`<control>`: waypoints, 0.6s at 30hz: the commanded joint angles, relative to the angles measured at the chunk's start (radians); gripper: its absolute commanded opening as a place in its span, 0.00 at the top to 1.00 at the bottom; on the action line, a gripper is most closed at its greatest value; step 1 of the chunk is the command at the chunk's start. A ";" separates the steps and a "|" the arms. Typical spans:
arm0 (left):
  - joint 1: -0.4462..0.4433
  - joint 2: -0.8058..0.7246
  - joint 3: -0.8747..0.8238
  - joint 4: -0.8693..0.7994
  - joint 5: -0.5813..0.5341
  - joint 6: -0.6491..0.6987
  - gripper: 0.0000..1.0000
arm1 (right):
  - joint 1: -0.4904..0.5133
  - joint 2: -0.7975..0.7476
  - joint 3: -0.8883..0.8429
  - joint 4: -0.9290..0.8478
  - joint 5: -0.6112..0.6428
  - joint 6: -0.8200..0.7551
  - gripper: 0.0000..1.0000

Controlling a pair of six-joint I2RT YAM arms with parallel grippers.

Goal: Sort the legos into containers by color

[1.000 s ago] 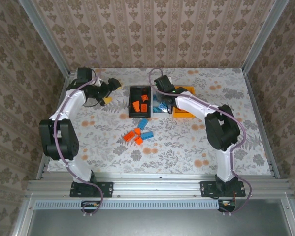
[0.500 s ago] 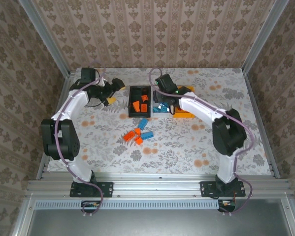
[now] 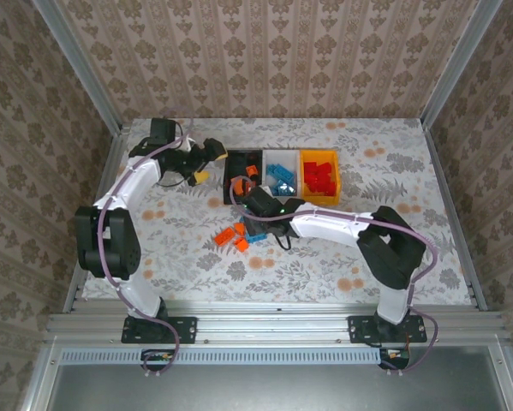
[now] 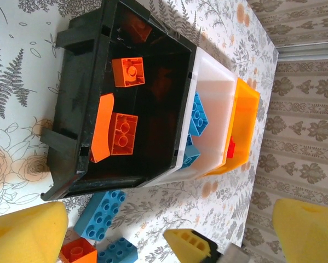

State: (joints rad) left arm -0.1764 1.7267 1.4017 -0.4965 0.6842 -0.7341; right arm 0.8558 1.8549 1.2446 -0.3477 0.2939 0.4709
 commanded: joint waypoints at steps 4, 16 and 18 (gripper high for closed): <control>-0.011 0.016 0.008 -0.022 -0.007 0.021 0.02 | -0.016 0.109 0.075 -0.053 0.092 -0.057 0.33; -0.015 0.016 0.008 -0.018 -0.005 0.020 0.02 | 0.035 -0.008 -0.065 -0.137 0.176 -0.072 0.42; -0.018 0.019 0.008 -0.019 -0.005 0.019 0.02 | 0.039 -0.037 -0.089 -0.151 0.175 -0.071 0.44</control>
State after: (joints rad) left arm -0.1844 1.7271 1.4017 -0.5007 0.6807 -0.7338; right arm 0.8913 1.8706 1.1923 -0.4160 0.4294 0.4107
